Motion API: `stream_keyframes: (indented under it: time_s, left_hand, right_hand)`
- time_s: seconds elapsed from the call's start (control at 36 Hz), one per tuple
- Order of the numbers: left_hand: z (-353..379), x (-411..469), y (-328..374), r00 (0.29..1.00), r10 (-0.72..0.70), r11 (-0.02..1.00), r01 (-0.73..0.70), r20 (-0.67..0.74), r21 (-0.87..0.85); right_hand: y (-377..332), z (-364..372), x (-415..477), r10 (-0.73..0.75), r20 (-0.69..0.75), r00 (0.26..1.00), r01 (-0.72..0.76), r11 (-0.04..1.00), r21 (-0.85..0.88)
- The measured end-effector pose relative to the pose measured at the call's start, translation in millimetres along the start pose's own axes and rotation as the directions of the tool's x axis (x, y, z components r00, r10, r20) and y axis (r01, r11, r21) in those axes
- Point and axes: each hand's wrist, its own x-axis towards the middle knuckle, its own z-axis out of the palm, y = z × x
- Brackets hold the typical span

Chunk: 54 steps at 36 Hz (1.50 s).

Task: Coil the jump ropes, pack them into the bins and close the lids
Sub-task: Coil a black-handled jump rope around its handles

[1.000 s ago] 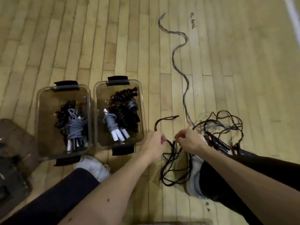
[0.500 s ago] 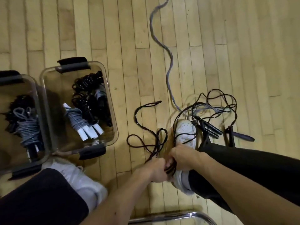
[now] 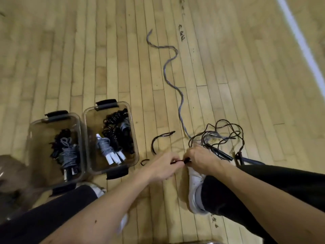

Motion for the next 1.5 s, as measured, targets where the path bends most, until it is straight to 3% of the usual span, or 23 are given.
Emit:
stream_keyframes:
  time_s: [0.25, 0.5, 0.61, 0.69, 0.86, 0.92, 1.0, 1.06, 1.11, 1.25, 1.33, 1.39, 1.5]
  left_hand:
    - [-66, -89, 88, 0.965, 0.152, 0.988, -0.149, -0.215, 0.027]
    - [-101, -186, 185, 0.792, 0.357, 0.915, -0.404, -0.495, 0.013]
    - [-95, -215, 209, 0.688, 0.400, 0.899, -0.424, -0.606, 0.112]
    - [-97, -232, 221, 0.593, 0.369, 0.875, -0.480, -0.715, 0.053]
    - [-100, -272, 245, 0.457, 0.386, 0.832, -0.548, -0.801, 0.089]
    - [-94, -285, 253, 0.432, 0.441, 0.806, -0.576, -0.786, 0.135]
    - [-85, -303, 265, 0.381, 0.549, 0.743, -0.630, -0.744, 0.226]
    - [-80, -314, 273, 0.335, 0.621, 0.696, -0.652, -0.709, 0.302]
    - [-76, -327, 281, 0.281, 0.678, 0.647, -0.667, -0.679, 0.370]
    - [-83, -354, 298, 0.160, 0.717, 0.582, -0.674, -0.679, 0.455]
    - [-94, -367, 301, 0.077, 0.708, 0.569, -0.652, -0.702, 0.502]
    - [-104, -371, 298, 0.041, 0.690, 0.595, -0.601, -0.722, 0.534]
    - [-122, -370, 275, 0.047, 0.671, 0.677, -0.445, -0.740, 0.586]
  right_hand:
    - [-31, -124, -87, -0.035, -0.223, 0.974, 0.042, 0.999, 0.028]
    - [-57, -209, -210, -0.077, -0.520, 0.851, 0.160, 0.980, 0.117]
    - [-67, -209, -249, -0.106, -0.546, 0.831, 0.226, 0.961, 0.157]
    - [-75, -201, -266, -0.135, -0.547, 0.827, 0.254, 0.956, 0.148]
    - [-86, -178, -291, -0.108, -0.340, 0.934, 0.106, 0.994, -0.023]
    - [-87, -180, -297, -0.071, -0.352, 0.933, 0.073, 0.997, -0.007]
    - [-88, -191, -305, 0.000, -0.607, 0.795, 0.130, 0.977, 0.171]
    - [-93, -201, -310, 0.065, -0.759, 0.648, 0.264, 0.916, 0.303]
    - [-99, -210, -316, 0.056, -0.802, 0.595, 0.416, 0.832, 0.367]
    - [-112, -213, -322, -0.144, -0.631, 0.763, 0.446, 0.823, 0.352]
    - [-116, -202, -331, -0.246, -0.432, 0.868, 0.471, 0.683, 0.558]
    - [-118, -192, -334, -0.317, -0.357, 0.879, 0.474, 0.661, 0.582]
    - [-112, -182, -327, -0.314, -0.435, 0.844, 0.471, 0.823, 0.318]
